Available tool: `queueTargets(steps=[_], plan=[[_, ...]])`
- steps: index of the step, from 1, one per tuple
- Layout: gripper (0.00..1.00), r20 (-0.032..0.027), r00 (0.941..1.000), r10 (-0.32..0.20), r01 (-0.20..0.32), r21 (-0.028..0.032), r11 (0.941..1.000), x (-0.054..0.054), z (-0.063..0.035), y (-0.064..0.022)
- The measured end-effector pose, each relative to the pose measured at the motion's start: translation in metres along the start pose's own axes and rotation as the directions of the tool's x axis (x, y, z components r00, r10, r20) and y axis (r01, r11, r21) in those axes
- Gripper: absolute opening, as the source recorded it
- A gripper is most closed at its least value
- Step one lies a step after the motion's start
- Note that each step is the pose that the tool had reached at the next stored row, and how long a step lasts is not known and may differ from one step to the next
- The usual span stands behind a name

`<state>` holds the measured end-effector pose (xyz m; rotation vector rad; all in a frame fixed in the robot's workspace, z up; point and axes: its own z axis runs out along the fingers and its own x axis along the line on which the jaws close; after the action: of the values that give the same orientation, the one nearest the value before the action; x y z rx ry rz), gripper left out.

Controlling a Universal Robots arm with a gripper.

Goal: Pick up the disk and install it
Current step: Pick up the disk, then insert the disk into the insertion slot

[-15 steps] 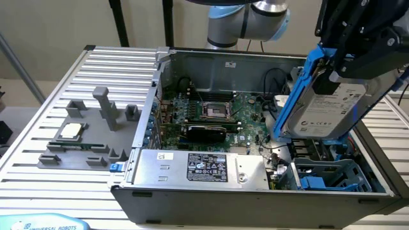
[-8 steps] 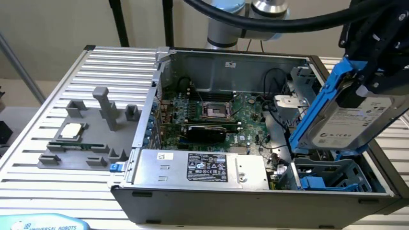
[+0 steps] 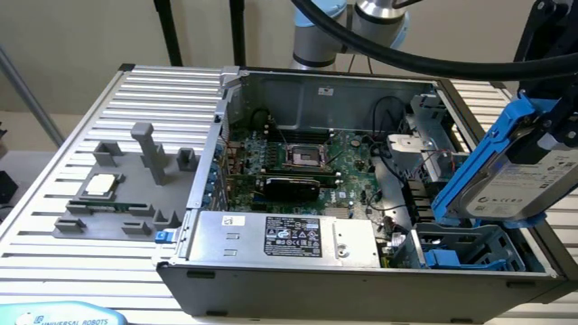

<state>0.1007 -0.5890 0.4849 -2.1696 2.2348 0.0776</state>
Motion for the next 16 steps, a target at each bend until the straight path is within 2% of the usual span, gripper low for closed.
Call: queueTargets(steps=[13, 16], plan=[[0.33, 0.0001, 1.0000, 0.000, 0.000, 0.0001, 1.0000, 0.0000, 0.0003, -0.0001], [0.33, -0.0029, 1.0000, 0.000, 0.000, 0.0008, 1.0000, -0.0005, 0.0041, -0.0002]])
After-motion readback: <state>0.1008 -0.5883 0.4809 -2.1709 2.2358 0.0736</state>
